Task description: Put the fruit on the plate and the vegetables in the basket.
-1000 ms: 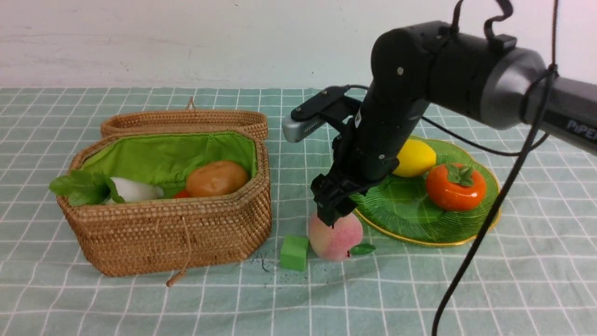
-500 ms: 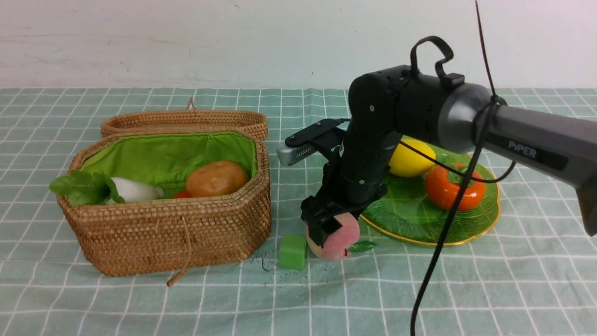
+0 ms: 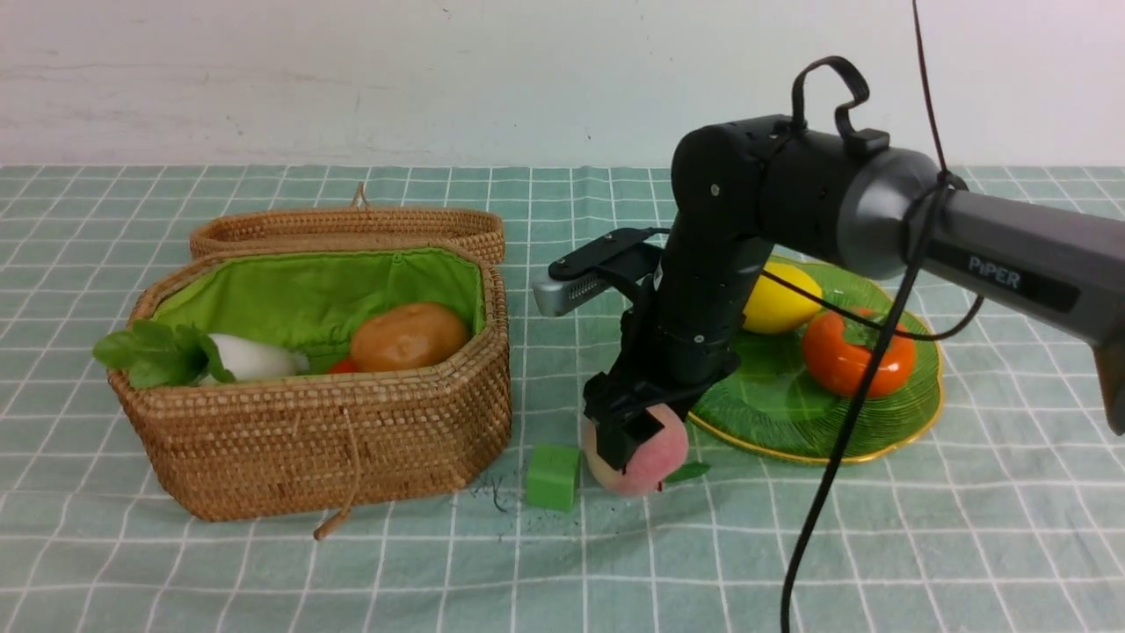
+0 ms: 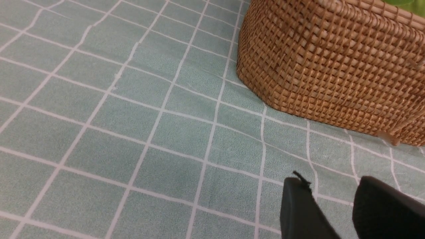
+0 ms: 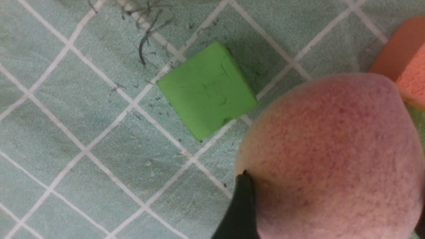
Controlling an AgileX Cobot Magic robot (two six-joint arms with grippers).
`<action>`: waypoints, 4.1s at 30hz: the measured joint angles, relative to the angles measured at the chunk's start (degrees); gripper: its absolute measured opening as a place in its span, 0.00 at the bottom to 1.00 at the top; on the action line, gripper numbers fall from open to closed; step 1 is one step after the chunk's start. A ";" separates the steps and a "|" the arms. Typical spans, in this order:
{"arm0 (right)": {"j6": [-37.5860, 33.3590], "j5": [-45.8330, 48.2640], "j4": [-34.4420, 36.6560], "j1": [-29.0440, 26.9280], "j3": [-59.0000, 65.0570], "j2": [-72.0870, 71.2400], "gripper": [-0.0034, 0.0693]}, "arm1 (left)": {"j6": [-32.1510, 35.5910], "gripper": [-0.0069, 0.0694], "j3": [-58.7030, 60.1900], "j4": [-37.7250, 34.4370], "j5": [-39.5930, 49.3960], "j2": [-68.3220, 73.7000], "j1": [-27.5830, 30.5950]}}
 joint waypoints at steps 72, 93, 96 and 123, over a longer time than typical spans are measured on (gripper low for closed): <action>10.08 7.28 -12.03 -10.74 31.45 -48.14 0.02 | 0.00 0.40 0.00 0.00 0.00 0.00 0.00; 20.16 -19.36 -16.11 -21.57 48.32 -81.37 0.04 | 0.00 0.40 0.00 0.00 0.00 0.00 0.00; 23.99 -29.87 -18.72 -25.45 59.34 -94.76 0.04 | 0.00 0.40 0.00 0.00 0.00 0.00 0.00; 34.33 -42.39 -25.56 -32.96 104.24 -122.35 0.07 | 0.00 0.40 0.00 0.00 0.00 0.00 -0.02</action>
